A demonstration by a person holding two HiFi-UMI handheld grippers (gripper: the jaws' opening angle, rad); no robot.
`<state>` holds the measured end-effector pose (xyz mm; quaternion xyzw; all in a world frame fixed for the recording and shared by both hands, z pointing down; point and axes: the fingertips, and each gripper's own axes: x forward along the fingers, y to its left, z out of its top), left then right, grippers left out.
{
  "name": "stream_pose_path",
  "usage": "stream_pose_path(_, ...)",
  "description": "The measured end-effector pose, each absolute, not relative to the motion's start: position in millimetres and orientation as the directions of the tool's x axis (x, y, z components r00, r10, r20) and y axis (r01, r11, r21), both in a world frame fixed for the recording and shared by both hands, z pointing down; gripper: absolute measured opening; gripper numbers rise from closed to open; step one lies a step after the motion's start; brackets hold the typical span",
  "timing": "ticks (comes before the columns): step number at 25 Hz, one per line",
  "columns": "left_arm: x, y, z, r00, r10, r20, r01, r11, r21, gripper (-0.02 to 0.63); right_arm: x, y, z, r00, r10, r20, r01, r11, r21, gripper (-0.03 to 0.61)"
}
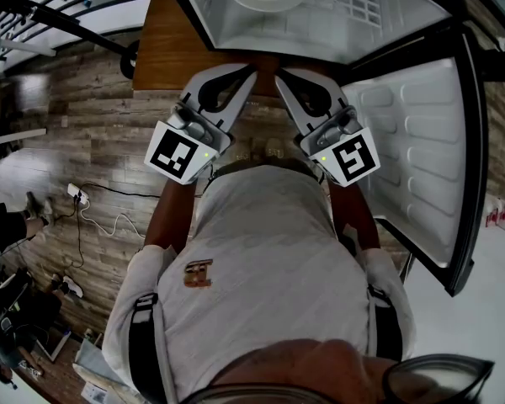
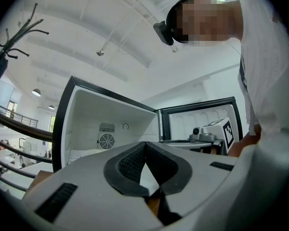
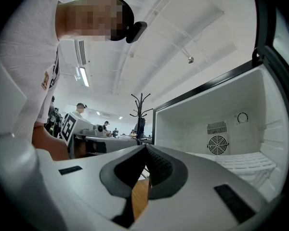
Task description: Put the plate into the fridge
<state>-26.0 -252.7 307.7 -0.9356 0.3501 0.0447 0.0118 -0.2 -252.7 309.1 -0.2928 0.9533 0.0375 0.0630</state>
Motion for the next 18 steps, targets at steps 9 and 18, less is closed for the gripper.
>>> stream_pose_path(9,-20.5,-251.1,307.8,0.753,-0.652,-0.093,-0.654,-0.756,0.004,0.018,5.6,-250.7,310.2,-0.818,-0.557,-0.141,-0.567,0.823,0.036,0.032)
stream_pose_path(18,-21.4,-254.3,308.0,0.747,-0.659,-0.091,-0.661,-0.750,0.007,0.018,4.5,-253.2,311.2,-0.823,-0.551,-0.138,-0.562,0.826,0.047,0.032)
